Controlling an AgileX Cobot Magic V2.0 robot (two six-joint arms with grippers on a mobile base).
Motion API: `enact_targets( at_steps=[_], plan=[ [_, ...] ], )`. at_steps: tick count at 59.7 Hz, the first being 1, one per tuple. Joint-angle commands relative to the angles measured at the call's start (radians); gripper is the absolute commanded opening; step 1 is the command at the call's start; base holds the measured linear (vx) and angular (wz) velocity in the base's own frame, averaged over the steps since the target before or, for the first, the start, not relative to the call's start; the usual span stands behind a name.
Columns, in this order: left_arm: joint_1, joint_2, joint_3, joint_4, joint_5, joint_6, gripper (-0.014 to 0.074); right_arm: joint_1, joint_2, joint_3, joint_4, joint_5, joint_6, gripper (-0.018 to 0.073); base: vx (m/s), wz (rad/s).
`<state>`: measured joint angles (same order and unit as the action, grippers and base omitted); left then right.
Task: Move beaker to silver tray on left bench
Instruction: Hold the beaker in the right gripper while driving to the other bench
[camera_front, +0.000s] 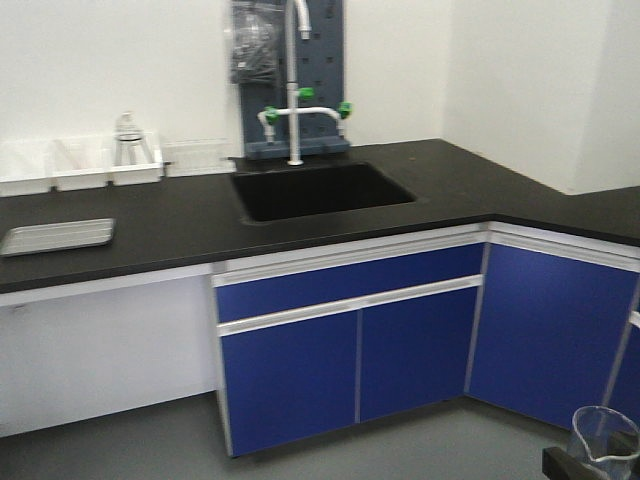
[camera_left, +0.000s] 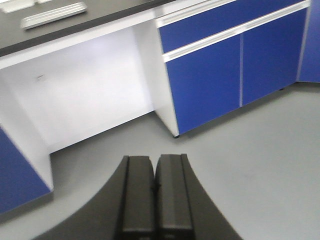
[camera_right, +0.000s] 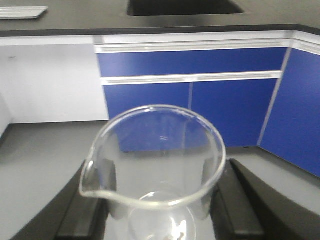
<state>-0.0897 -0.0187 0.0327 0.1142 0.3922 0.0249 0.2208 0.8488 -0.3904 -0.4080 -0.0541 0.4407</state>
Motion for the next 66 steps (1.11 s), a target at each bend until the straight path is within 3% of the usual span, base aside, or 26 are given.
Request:
enact_targets(
  at_steps=[1,66],
  plan=[
    [-0.007,-0.007,0.020,-0.001,-0.082,-0.002,0.0001,-0.006,-0.010,-0.030,-0.003,-0.084,-0.009,-0.0011,-0.12,0.49],
    [-0.007,-0.007,0.020,-0.001,-0.082,-0.002,0.0001,-0.006,-0.010,-0.030,-0.003,-0.084,-0.009,-0.0011,0.06,0.39]
  ],
)
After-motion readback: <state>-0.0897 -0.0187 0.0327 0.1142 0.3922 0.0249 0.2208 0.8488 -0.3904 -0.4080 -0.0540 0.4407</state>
